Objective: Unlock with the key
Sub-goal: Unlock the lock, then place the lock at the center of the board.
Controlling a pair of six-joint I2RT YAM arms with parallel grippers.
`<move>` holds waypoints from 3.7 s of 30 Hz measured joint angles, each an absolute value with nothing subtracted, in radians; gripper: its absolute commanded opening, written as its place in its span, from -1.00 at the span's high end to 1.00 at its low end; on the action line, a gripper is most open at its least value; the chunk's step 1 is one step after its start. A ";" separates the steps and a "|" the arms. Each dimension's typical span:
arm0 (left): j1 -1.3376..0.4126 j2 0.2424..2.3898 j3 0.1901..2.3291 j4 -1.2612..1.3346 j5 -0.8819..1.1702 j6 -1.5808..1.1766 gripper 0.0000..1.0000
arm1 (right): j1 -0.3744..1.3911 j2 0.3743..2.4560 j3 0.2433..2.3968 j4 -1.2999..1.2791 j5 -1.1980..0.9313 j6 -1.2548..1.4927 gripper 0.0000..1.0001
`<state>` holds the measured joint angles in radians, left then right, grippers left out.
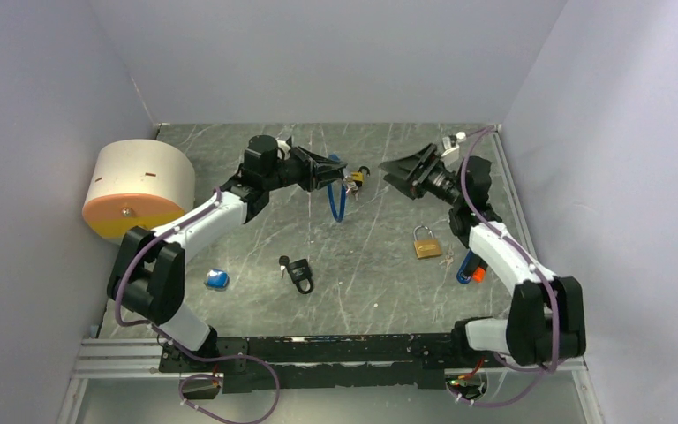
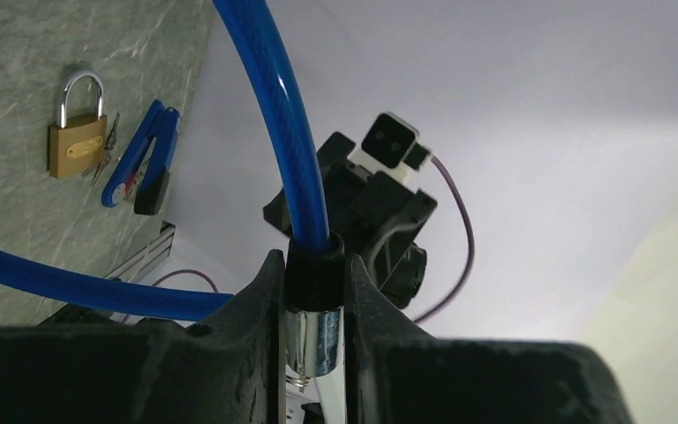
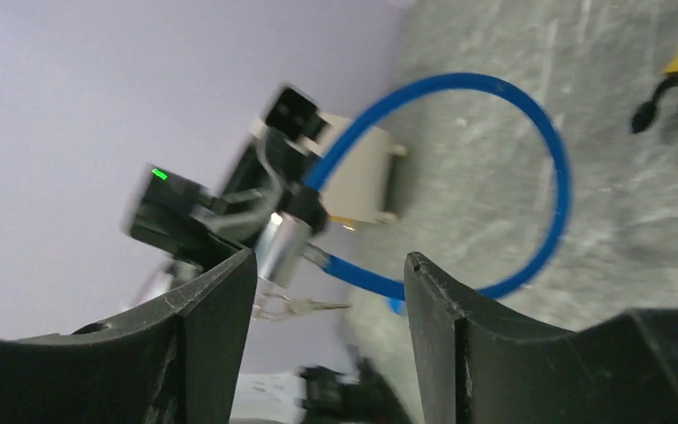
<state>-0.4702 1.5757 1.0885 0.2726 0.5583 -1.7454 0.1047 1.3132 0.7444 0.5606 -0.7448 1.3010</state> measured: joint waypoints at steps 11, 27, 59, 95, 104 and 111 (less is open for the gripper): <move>-0.467 1.554 1.104 0.150 0.558 -1.845 0.95 | 0.424 1.224 0.719 0.237 -0.513 0.678 -0.32; -0.467 1.476 1.073 0.081 0.492 -1.871 0.95 | 0.492 1.238 0.703 0.039 -0.294 0.545 -0.35; -0.465 1.464 1.066 0.016 0.453 -1.808 0.95 | 0.614 1.441 0.734 -0.603 -0.346 0.443 1.00; -0.196 1.604 1.265 -0.513 0.123 -0.522 0.95 | 0.575 1.936 1.431 -0.381 -0.009 0.683 1.00; -0.092 1.822 1.293 -0.512 0.110 -0.458 0.72 | 0.612 2.123 1.539 -0.343 -0.060 0.734 0.99; -0.083 1.884 1.353 -0.553 0.062 -0.438 0.30 | 0.619 2.134 1.542 -0.344 -0.062 0.745 0.89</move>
